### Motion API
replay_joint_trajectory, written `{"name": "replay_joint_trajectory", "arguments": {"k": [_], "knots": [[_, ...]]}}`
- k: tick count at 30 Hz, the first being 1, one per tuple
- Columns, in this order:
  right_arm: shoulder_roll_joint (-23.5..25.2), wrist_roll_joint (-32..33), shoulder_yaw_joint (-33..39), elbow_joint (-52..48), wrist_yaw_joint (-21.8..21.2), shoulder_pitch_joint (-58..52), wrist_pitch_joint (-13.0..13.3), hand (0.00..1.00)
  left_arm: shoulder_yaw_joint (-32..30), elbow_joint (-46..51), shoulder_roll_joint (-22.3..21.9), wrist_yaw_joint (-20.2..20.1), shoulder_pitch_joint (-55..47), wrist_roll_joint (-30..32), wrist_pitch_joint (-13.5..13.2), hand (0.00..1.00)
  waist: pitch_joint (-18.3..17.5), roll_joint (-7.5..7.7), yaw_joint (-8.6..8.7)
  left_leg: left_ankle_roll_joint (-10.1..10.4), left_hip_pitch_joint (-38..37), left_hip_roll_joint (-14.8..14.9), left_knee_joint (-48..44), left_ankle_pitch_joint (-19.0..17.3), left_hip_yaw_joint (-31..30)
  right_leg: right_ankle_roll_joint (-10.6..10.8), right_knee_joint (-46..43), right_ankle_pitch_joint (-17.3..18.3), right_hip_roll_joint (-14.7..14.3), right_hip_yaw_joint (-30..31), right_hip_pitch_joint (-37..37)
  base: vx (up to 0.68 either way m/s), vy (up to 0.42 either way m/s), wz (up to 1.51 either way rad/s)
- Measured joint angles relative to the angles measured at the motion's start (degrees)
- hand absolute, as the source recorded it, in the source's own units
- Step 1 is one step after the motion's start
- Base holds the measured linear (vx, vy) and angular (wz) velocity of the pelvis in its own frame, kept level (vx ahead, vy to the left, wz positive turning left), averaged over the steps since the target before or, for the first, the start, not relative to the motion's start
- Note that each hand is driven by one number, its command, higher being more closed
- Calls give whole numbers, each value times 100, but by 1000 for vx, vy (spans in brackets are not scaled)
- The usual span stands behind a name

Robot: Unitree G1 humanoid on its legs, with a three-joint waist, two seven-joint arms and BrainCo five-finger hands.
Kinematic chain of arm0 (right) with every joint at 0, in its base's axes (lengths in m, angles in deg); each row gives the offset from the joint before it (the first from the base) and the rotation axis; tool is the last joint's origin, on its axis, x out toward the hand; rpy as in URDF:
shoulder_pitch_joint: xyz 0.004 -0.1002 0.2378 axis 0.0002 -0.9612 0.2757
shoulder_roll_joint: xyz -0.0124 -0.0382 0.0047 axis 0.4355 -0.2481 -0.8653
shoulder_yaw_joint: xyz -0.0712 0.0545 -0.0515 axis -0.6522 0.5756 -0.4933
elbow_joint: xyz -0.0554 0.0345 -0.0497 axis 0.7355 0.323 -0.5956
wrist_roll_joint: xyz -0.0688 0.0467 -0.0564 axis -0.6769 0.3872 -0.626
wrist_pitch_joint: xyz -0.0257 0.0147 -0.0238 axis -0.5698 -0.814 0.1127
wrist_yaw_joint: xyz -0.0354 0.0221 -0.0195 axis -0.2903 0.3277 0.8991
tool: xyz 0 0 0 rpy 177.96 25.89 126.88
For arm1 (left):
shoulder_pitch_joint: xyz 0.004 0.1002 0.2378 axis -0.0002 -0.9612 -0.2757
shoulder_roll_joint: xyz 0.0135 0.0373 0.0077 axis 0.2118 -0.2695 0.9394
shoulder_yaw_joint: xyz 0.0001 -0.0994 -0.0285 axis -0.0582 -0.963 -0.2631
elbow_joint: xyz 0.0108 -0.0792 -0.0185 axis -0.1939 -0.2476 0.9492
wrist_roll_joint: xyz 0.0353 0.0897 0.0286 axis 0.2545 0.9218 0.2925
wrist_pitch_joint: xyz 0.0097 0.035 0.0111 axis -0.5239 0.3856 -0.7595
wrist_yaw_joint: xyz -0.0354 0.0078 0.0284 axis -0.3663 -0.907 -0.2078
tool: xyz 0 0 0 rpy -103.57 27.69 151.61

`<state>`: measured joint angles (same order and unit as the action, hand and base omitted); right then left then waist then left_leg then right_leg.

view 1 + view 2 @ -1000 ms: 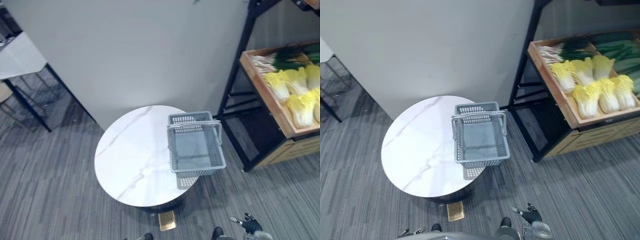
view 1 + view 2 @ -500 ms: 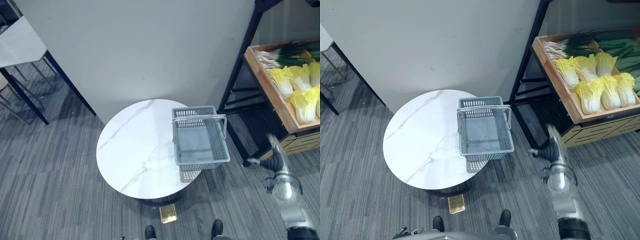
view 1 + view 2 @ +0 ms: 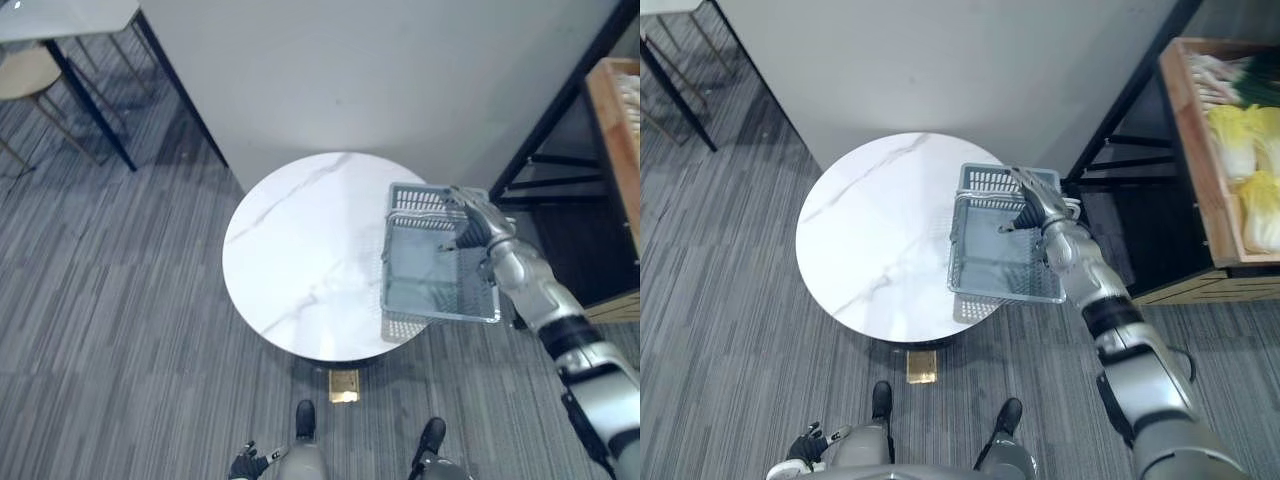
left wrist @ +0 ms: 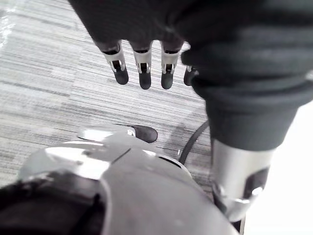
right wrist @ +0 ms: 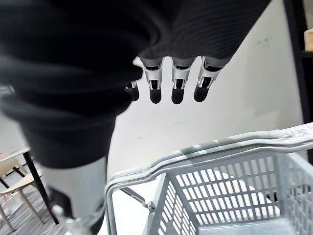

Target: Pick vegetable in the basket

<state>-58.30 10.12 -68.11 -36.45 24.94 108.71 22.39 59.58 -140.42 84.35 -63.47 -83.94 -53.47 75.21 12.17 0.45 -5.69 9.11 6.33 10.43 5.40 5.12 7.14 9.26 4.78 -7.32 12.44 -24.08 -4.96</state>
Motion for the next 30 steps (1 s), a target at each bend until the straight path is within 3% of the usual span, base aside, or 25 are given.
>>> {"name": "replay_joint_trajectory", "arguments": {"k": [10, 30], "knots": [[-39, 14, 0, 989, -8, 1043, -205, 0, 108, 110, 29, 21, 143, -212, -104, 0, 590, -1, 22, -90, 325, -194, 2, 93, -315, 44, -4, -43, 169, -259, -122, 6, 8, 14], [-677, -130, 276, 1643, 13, 1462, -213, 0, 333, 114, 57, 20, 194, -435, -195, 0, 938, -7, 88, -132, 498, -319, 10, 140, -323, 37, -1, -117, 285, -232, -323, 11, 1, 0]]}}
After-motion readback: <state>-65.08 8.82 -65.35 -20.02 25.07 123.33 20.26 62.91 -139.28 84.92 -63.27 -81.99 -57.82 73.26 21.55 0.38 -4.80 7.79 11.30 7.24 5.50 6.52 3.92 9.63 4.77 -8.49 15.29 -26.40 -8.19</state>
